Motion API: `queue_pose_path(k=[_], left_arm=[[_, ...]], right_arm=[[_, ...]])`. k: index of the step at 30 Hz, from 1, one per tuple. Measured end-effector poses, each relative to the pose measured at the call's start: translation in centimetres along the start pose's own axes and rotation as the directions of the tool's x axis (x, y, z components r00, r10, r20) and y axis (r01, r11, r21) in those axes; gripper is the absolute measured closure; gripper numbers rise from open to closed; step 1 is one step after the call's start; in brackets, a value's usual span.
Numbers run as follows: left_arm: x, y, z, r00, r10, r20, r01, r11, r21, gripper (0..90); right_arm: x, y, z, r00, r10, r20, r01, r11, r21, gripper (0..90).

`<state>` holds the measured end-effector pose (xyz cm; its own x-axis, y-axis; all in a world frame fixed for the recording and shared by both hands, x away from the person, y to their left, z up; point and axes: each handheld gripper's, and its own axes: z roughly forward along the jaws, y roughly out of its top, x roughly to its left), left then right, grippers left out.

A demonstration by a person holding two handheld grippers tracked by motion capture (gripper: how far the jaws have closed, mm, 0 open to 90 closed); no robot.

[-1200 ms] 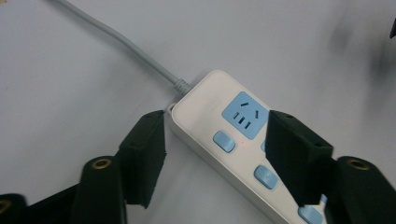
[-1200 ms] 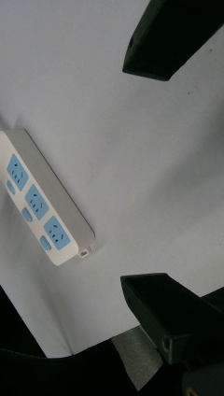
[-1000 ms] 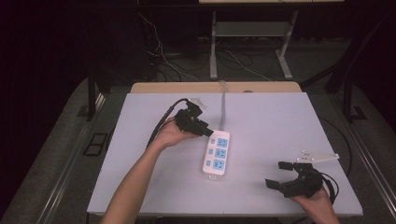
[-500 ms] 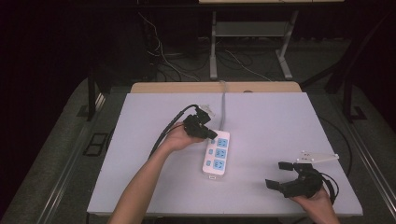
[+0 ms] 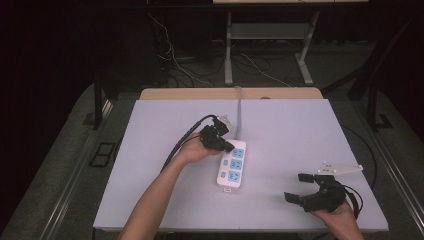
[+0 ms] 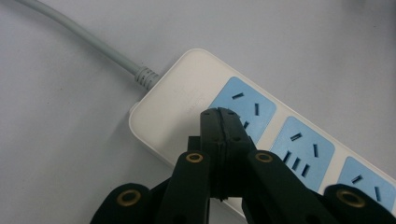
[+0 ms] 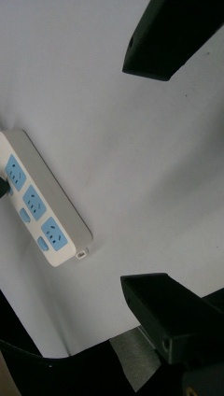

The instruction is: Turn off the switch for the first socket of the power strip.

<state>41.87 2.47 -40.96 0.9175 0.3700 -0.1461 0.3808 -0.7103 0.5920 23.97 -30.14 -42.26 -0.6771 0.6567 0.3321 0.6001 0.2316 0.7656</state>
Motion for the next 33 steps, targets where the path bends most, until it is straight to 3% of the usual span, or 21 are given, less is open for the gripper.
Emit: queue_pose_path(k=[7,13,18,21,33], left_arm=[[-0.1,-0.2,-0.1,1.0,0.001,-0.001,-0.001,1.0,-0.009,89.3],[0.4,-1.1,-0.2,0.9986,-0.04,0.035,0.042,0.9979,-0.05,89.6],[0.5,-1.4,-0.2,0.9984,-0.041,0.039,0.043,0.9968,-0.066,89.8],[0.7,-1.7,-0.1,0.9964,-0.068,0.05,0.072,0.9936,-0.087,89.8],[0.3,-1.5,-0.1,0.9962,-0.083,0.024,0.085,0.9926,-0.086,89.6]], right_arm=[[0.0,0.0,0.0,1.0,-0.002,-0.001,0.002,1.0,0.002,0.7],[0.1,0.0,-0.1,1.0,-0.005,-0.002,0.005,1.0,0.002,0.7],[0.1,-0.1,0.0,1.0,-0.007,-0.002,0.007,1.0,0.003,0.7],[0.2,0.0,0.0,0.9999,-0.011,-0.005,0.011,1.0,0.005,0.7],[0.0,0.0,-0.1,1.0,-0.005,-0.001,0.005,1.0,0.002,0.7]])
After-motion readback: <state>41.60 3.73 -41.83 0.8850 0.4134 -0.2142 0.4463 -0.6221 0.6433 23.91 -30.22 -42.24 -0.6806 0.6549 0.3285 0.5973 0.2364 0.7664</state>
